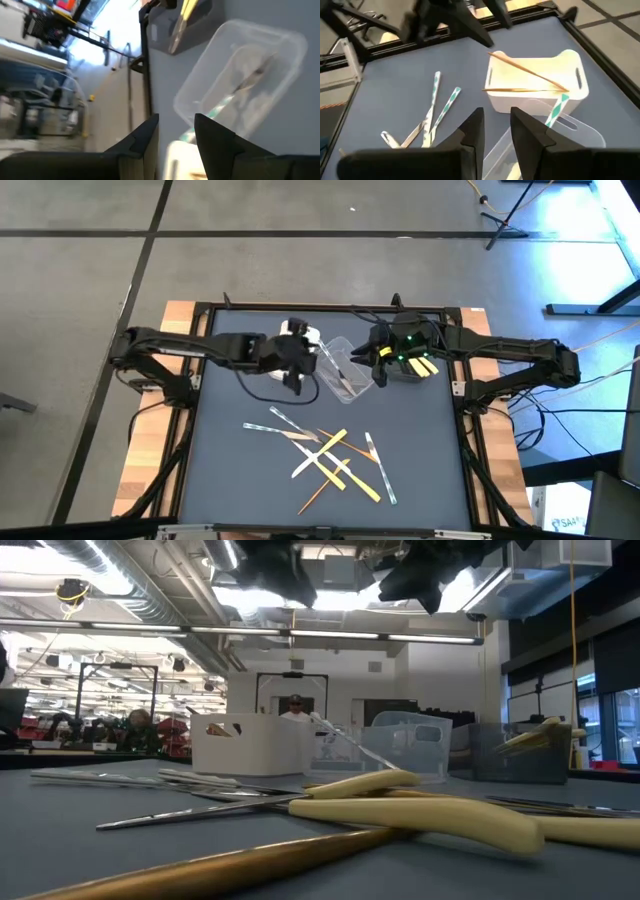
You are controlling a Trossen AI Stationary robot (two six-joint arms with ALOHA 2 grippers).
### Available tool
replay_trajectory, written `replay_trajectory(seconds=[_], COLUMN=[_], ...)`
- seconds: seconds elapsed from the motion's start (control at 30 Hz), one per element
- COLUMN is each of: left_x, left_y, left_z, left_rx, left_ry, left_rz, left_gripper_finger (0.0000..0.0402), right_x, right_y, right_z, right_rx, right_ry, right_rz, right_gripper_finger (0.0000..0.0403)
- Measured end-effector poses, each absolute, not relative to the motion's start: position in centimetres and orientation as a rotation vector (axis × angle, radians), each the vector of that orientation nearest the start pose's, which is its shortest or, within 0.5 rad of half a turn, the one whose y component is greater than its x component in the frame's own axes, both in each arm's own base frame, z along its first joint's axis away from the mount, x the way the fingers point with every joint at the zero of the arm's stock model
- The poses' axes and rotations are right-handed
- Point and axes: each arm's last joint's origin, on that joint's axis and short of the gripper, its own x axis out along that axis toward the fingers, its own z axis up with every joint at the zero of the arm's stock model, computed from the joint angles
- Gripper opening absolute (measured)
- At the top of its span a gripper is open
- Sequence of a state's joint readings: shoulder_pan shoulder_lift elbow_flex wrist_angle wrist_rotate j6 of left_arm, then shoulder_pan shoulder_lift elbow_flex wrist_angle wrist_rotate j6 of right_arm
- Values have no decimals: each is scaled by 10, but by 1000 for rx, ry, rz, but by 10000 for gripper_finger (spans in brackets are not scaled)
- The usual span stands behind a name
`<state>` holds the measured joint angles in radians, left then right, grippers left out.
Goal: Sort silverware by color (type)
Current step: Put the yellow knife into the black bin
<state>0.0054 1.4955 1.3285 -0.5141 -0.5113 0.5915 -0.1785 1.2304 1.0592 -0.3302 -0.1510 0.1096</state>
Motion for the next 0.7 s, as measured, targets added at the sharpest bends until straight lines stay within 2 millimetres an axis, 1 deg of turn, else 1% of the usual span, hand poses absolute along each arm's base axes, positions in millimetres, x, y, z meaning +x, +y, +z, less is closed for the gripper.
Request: replay_trajectory(seconds=[0.23,0.37,0.5,0.6,0.7], left_x=[286,263,250,242,235], left_y=[-21,-45,-72,-90,-105], left_z=[346,348,342,329,313], left_rx=[451,292,211,187,111], left_ry=[762,795,826,830,846], left_rz=[277,238,216,227,240], left_gripper_finger=[119,119,119,119,119], right_x=[271,273,274,277,283], right_y=[-22,-12,-6,-1,6], right_z=[331,334,337,337,332], right_rx=[84,60,68,81,70], right_ry=[416,377,349,338,345], right_rz=[47,87,107,121,147], right_gripper_finger=[81,81,81,81,81])
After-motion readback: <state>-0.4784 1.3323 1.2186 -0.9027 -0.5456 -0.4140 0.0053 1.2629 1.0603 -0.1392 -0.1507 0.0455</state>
